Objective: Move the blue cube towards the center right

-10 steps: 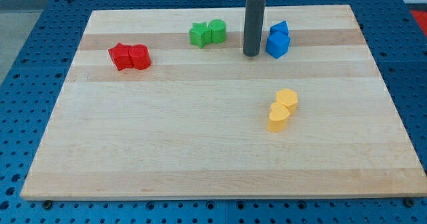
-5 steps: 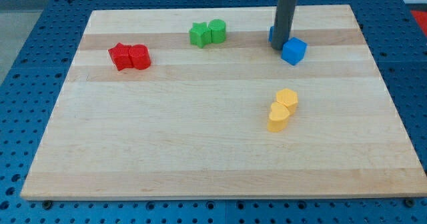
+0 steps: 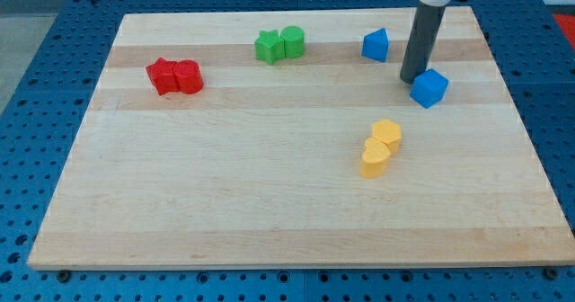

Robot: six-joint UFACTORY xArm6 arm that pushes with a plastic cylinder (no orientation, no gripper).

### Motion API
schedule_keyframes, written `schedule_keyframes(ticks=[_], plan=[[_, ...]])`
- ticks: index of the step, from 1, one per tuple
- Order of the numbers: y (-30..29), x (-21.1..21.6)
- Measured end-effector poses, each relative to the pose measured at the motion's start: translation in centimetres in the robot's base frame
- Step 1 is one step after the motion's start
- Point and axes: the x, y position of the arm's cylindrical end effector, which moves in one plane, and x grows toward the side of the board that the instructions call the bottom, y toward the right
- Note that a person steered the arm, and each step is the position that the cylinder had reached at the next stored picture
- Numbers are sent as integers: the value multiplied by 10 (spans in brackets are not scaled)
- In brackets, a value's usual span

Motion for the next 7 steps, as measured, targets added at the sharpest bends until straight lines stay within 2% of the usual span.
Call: schedule_keyframes(ticks=[3,6,7], plan=[[0,35],[6,37],[-24,28]])
